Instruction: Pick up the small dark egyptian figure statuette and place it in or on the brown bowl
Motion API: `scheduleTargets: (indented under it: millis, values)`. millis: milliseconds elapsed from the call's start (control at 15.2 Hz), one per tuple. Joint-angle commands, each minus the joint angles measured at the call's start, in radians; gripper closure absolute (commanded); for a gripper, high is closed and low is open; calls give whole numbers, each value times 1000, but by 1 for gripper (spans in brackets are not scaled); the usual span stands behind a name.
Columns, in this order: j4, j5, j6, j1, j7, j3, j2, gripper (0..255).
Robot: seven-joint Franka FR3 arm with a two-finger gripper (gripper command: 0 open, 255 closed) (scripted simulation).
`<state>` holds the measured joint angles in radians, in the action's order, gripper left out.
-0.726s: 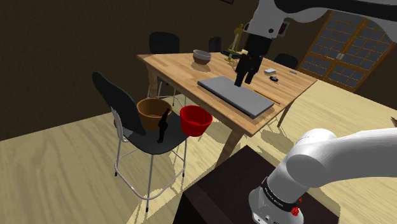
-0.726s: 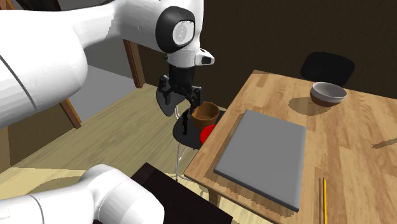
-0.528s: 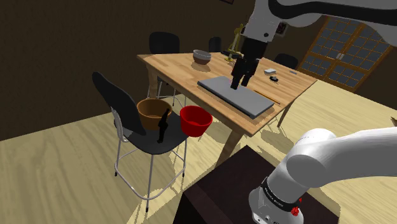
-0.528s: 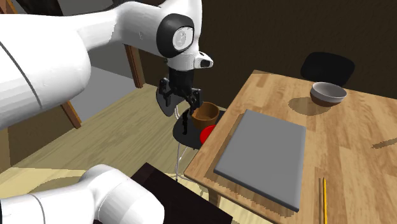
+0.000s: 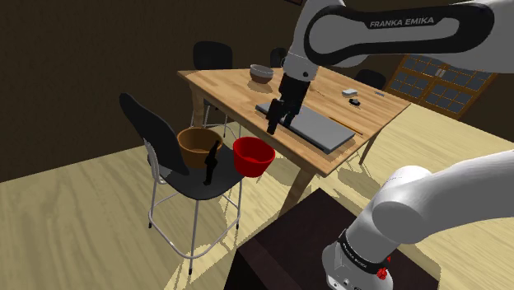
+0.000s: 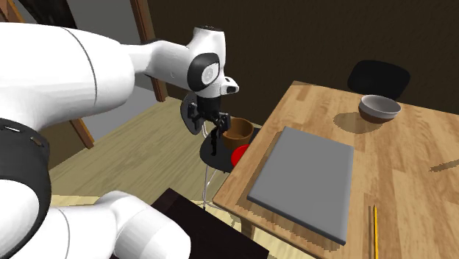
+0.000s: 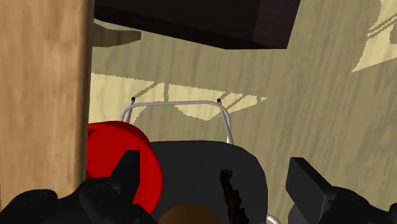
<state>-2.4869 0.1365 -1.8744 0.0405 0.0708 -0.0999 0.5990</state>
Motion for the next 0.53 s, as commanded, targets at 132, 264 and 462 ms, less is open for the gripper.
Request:
scheduleTargets:
  millis: [132,264,462]
  values:
    - [-19,10,-157,13,-27,-44,-105,0]
    - [-21,10,-236,17,-43,-66,-167,0]
    - [-12,2,-349,21,-70,-98,-269,0]
